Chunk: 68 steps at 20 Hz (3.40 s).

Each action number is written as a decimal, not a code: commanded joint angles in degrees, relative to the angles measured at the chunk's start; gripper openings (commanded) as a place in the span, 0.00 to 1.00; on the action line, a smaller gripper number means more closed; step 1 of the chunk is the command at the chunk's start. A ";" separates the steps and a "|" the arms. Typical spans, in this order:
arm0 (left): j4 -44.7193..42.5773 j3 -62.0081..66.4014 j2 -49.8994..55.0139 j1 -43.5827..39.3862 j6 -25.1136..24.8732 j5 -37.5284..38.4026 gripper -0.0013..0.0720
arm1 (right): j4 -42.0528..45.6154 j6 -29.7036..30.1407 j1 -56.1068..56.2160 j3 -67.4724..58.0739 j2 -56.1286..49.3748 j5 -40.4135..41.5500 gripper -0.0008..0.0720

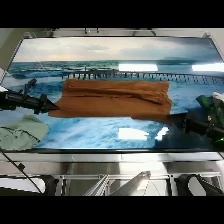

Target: Fold the shirts.

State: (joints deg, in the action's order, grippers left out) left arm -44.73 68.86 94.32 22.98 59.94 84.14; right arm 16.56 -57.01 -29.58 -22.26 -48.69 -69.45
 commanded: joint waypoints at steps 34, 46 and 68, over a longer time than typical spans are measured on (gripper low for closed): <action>8.02 42.49 24.04 -4.79 15.56 -4.48 0.98 | 21.86 1.05 6.73 -53.68 -55.80 7.43 0.89; 4.76 42.73 24.41 -24.50 10.45 -8.81 0.01 | 12.48 1.22 16.22 -54.01 -61.61 4.90 0.04; 25.20 38.75 11.04 -34.71 8.20 -0.50 0.01 | 25.27 -2.34 -8.79 -58.03 -42.71 -15.54 0.04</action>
State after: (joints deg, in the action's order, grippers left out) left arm -23.24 112.79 113.47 -15.27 69.65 78.28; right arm 38.24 -57.47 -34.35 -78.24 -95.13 -82.61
